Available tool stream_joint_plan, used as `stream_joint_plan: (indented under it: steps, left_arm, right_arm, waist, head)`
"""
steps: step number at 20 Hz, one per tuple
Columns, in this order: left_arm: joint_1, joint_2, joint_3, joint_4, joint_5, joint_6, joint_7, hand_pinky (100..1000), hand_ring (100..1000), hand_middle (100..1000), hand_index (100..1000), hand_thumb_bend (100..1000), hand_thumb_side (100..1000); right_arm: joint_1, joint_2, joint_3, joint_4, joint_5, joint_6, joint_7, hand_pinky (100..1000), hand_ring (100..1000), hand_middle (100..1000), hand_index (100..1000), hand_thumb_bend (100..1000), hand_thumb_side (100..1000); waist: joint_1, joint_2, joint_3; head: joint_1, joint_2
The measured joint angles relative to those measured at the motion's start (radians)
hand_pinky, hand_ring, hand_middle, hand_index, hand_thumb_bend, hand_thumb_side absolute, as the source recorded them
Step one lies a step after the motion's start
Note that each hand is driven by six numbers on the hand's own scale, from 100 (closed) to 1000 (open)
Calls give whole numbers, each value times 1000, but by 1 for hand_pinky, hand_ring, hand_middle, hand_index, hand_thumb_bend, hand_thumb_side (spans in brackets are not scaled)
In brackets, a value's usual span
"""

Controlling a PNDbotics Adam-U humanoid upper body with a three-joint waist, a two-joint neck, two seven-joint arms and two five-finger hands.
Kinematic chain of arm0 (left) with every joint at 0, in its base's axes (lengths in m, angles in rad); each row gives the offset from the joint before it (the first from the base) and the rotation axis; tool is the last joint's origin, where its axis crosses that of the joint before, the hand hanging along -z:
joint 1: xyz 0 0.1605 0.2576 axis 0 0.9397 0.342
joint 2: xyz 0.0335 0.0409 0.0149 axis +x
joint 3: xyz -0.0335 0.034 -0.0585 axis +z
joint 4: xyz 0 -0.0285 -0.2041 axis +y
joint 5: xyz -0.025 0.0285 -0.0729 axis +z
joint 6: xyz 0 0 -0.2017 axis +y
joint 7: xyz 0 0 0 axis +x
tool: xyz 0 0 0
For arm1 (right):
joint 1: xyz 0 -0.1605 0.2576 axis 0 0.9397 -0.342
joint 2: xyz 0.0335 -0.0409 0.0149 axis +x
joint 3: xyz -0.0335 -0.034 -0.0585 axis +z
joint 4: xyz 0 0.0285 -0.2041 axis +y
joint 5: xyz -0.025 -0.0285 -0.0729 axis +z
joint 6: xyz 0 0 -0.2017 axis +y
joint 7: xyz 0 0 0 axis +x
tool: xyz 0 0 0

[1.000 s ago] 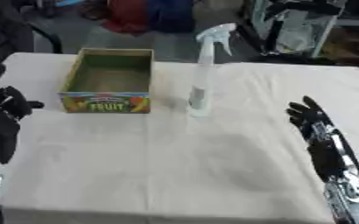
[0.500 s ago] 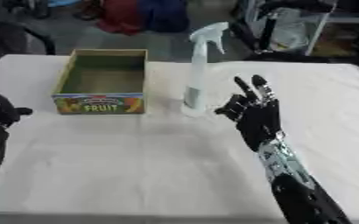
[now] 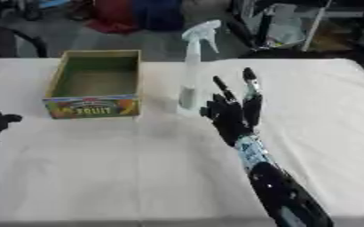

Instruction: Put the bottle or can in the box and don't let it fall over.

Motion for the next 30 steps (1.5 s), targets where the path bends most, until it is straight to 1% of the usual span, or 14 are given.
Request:
stream_joint_plan:
  steps: [2,5,6,7,13,19,21,22,25,27,28,29,30]
  left_arm:
    - [-2,0,0,0,1,0,0,526,296,347,953,508,1000]
    - [-5,-1,0,0,5,0,-1,525,296,347,953,508,1000]
    - [-7,-1,0,0,6,0,-1,526,296,347,953,508,1000]
    - [-7,-1,-1,0,7,0,-1,526,296,347,953,508,1000]
    - [-9,-9,-3,0,9,2,-2,525,295,347,953,509,1000]
    - [-11,-9,-7,0,12,4,-4,524,295,346,953,508,1000]
    - [-13,-9,-7,1,13,4,-5,524,295,346,953,509,1000]
    - [-14,-9,-7,1,13,4,-5,524,295,346,953,509,1000]
    - [-17,-9,-11,3,14,5,-5,523,295,346,953,510,1000]
    - [-17,-9,-13,5,16,6,-6,523,295,345,953,511,1000]
    - [-17,-9,-13,6,16,6,-7,523,295,345,953,511,1000]
    - [-17,-9,-13,6,16,7,-7,523,295,345,953,511,1000]
    - [-17,-9,-13,6,16,7,-7,523,295,345,953,511,1000]
  right_arm:
    - [-21,7,-11,30,0,-8,7,303,188,157,1000,515,896]
    - [-54,17,-34,79,0,-22,9,312,190,163,1000,524,913]
    - [-64,21,-43,95,0,-28,7,348,212,189,1000,511,934]
    - [-73,27,-52,109,-3,-33,1,362,217,195,1000,504,939]
    - [-125,50,-92,144,-27,-65,-60,398,227,206,1000,496,934]
    - [-167,61,-124,171,-26,-95,-129,443,250,228,1000,476,939]
    - [-180,62,-134,181,-26,-103,-142,454,256,233,1000,467,931]
    - [-185,63,-139,186,-26,-107,-147,467,261,238,1000,440,951]
    - [-202,69,-155,204,-25,-106,-173,503,278,256,1000,401,981]
    - [-213,71,-163,207,-23,-93,-202,505,278,257,1000,394,990]
    - [-218,72,-168,207,-21,-85,-219,508,279,258,1000,411,984]
    - [-223,75,-172,205,-20,-75,-238,507,277,257,1000,392,993]
    - [-227,78,-176,201,-17,-65,-257,507,277,257,1000,392,993]
  waist:
    - [4,0,8]
    - [7,0,15]
    - [7,0,17]
    - [8,0,18]
    - [11,0,25]
    - [14,0,40]
    - [16,0,43]
    - [17,0,44]
    - [18,0,47]
    - [18,-1,49]
    - [18,-1,50]
    - [18,-1,50]
    - [18,-1,51]
  head:
    - [-6,0]
    - [-15,0]
    - [-17,0]
    - [-19,0]
    - [-34,0]
    - [-52,0]
    - [-57,0]
    - [-59,0]
    - [-67,0]
    - [-71,0]
    - [-74,0]
    - [-76,0]
    - [-79,0]
